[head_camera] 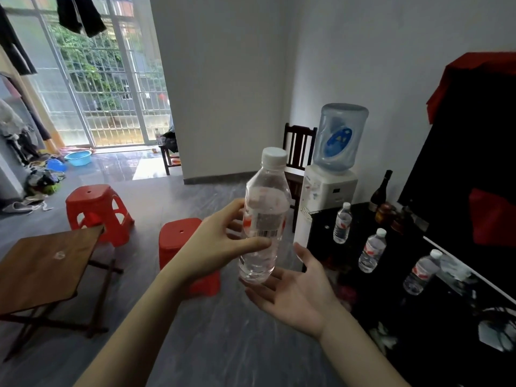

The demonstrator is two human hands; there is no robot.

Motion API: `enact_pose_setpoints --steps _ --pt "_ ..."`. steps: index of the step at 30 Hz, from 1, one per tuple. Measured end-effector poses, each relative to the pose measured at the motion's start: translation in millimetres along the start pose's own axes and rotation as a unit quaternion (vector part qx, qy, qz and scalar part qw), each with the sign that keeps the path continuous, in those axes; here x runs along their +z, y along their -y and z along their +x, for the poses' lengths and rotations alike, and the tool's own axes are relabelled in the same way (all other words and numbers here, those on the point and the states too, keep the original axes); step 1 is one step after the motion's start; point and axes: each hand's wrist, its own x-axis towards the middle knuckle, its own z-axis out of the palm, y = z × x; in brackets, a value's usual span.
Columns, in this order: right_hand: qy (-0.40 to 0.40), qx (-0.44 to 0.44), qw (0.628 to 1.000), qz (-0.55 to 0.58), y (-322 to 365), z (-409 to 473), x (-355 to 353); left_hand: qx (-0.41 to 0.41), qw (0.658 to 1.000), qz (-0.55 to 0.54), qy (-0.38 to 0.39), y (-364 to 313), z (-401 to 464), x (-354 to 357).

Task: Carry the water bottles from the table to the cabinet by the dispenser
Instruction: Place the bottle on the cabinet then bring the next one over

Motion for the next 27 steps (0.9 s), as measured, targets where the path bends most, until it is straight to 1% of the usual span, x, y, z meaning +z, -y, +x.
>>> enact_pose_setpoints --steps 5,9,13,20,27 --pt "-0.015 -0.019 1.0 0.008 22 71 27 0.011 0.999 0.022 0.025 46 61 -38" --pt "-0.03 -0.024 0.999 0.02 44 110 30 0.024 0.998 0.013 0.052 73 109 -49" --pt "-0.055 -0.044 0.997 0.027 77 145 25 0.043 0.996 0.012 0.082 94 156 -51" --pt "-0.065 -0.078 0.994 0.031 146 207 11 0.061 0.993 0.002 0.105 128 258 -39" --pt "-0.093 -0.107 0.989 0.051 238 270 -16 0.063 0.983 0.011 0.175 154 391 -13"
